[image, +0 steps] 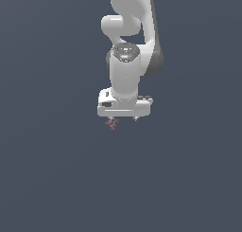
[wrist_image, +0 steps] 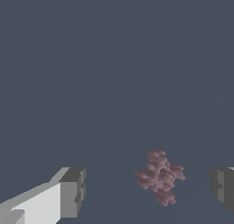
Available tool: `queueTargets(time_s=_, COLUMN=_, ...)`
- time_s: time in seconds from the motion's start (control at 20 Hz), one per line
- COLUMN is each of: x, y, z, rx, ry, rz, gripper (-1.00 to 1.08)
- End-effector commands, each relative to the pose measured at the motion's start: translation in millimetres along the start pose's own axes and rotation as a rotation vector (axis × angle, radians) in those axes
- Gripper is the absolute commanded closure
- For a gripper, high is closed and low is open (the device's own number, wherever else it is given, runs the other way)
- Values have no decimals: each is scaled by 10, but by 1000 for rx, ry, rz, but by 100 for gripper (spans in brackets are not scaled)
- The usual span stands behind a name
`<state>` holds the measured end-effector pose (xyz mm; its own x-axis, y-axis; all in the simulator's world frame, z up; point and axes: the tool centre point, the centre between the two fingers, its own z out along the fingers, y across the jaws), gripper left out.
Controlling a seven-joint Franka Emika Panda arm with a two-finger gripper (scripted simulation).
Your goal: Pick up the object and move it to a goal position.
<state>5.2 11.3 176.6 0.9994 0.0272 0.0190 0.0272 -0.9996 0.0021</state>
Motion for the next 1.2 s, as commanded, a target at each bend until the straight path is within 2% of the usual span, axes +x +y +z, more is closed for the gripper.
queueTargets(time_s=0.0, x=0, y=0, z=0, rx=0, ry=0, rz=0, gripper=-92)
queueTargets(time_s=0.4, x=-36, y=222, z=-36, rx=-10, ry=-2, rz=-7, gripper=-92)
queueTargets(time_s=0.7, x=-36, y=228, z=-38, rx=-11, ry=-2, rz=-8, gripper=-92)
queueTargets(time_s=1.15, x=-126, y=272, z=112, rx=-5, ry=-5, rz=98, gripper=-92)
